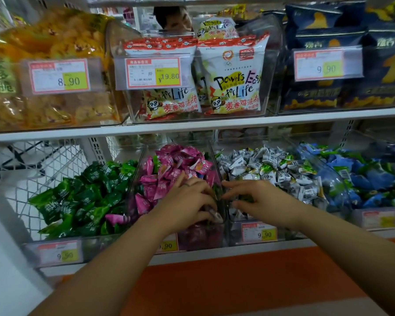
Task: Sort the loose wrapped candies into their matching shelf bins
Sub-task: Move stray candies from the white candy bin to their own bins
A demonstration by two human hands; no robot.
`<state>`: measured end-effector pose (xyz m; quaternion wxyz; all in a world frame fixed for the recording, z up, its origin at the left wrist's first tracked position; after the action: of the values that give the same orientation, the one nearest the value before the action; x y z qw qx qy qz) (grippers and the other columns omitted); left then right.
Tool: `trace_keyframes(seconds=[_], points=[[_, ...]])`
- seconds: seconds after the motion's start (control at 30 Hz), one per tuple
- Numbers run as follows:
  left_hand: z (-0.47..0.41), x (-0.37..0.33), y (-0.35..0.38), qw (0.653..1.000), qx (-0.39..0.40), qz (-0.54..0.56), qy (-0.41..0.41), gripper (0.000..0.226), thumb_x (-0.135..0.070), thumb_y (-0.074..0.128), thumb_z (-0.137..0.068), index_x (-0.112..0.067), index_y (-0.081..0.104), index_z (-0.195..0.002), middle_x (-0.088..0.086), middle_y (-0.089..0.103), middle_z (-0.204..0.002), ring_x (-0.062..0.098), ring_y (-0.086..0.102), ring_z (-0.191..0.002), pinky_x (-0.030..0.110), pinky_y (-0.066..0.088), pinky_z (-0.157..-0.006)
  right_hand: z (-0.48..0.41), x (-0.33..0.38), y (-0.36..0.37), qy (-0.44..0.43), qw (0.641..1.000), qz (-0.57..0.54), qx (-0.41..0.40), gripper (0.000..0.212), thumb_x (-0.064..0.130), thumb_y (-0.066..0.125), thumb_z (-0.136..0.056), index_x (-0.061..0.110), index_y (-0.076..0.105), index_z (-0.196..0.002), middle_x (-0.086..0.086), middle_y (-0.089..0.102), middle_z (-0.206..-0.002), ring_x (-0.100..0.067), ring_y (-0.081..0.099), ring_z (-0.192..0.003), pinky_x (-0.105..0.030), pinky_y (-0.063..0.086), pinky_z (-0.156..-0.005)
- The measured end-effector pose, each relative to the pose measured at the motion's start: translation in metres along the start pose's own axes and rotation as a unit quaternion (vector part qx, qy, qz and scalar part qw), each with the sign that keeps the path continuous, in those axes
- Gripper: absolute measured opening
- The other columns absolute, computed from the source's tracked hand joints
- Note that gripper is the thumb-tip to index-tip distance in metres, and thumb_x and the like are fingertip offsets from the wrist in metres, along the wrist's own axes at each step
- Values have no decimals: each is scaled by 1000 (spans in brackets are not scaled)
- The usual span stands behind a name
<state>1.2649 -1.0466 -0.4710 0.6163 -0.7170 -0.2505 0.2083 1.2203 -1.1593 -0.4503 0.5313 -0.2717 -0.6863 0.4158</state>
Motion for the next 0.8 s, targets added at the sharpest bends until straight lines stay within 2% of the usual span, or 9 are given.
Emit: trace_keyframes(seconds=[0.07, 0.13, 0.23, 0.37, 0.5, 0.57, 0.63, 0.7, 0.8], points=[[3, 10, -14, 993, -64, 96, -25, 26, -45, 59, -87, -33, 66, -109, -15, 55, -112, 5, 45, -111, 41, 27, -110, 7, 0, -6, 15, 996, -75, -51, 31, 17, 52, -97, 29, 58, -125, 6, 58, -130, -12, 60, -108, -18, 52, -84], [6, 16, -29, 966, -107, 231, -53, 18, -35, 62, -87, -30, 67, -104, -15, 59, -99, 1, 54, -92, 28, 46, -88, 14, 7, -6, 11, 986, -147, -80, 37, 18, 57, -94, 38, 51, -125, 15, 60, -121, 2, 63, -93, -21, 54, -80], [6, 5, -44, 930, -128, 339, -60, 12, -32, 66, -85, -39, 62, -95, -19, 63, -91, -4, 61, -82, 16, 51, -74, 15, 17, -1, 4, 960, -259, -102, 40, 18, 64, -89, 39, 49, -118, 22, 57, -115, 2, 66, -86, -14, 52, -74], [1, 5, -47, 894, -150, 413, -85, 18, -25, 66, -87, -41, 59, -92, -20, 65, -97, -8, 62, -86, 7, 48, -75, 11, 5, -21, 26, 942, -272, -197, 17, 13, 64, -88, 25, 61, -100, 4, 71, -90, -2, 68, -75, -15, 53, -65], [-1, 16, -35, 933, -115, 322, -108, 18, -23, 60, -92, -30, 63, -108, -16, 63, -107, -9, 55, -91, 4, 43, -80, 18, -34, -56, 74, 938, -159, -300, 17, 13, 61, -91, 24, 61, -104, 1, 70, -95, 2, 62, -66, -9, 47, -53], [-5, 11, -24, 965, -65, 238, -92, 26, -27, 58, -93, -25, 63, -118, -13, 60, -120, -2, 52, -102, 7, 37, -89, 11, -51, -53, 91, 966, -64, -235, 31, 11, 60, -91, 21, 60, -121, 3, 57, -132, -7, 61, -104, -7, 45, -75], [-10, 4, -10, 992, -21, 114, -56, 32, -38, 55, -93, -30, 59, -123, -12, 51, -135, 6, 44, -122, 26, 27, -107, 6, -62, -40, 109, 984, 4, -140, 40, 13, 60, -92, 22, 55, -131, 5, 41, -147, -16, 47, -128, -11, 36, -92], [-12, 3, -1, 999, 0, 28, -37, 34, -46, 52, -92, -35, 57, -124, -16, 44, -142, 9, 33, -131, 34, 13, -112, 6, -62, -34, 100, 988, 24, -118, 40, 15, 59, -92, 22, 55, -131, 4, 40, -148, -15, 41, -132, -14, 30, -96], [-12, 10, 0, 999, -15, -7, -30, 29, -44, 50, -93, -36, 60, -119, -18, 51, -133, 8, 36, -128, 34, 8, -112, 7, -50, -32, 72, 989, 26, -130, 35, 16, 58, -93, 21, 58, -127, 5, 47, -142, -12, 46, -126, -9, 30, -92]])
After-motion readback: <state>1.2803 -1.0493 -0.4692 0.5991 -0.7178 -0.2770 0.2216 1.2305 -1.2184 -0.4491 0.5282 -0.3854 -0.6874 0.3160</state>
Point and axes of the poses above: each hand's wrist, its own z-axis away from the middle knuckle, its own y-axis out of the palm, x = y × z, the point moved 8 cm from there along -z, towards the middle knuckle
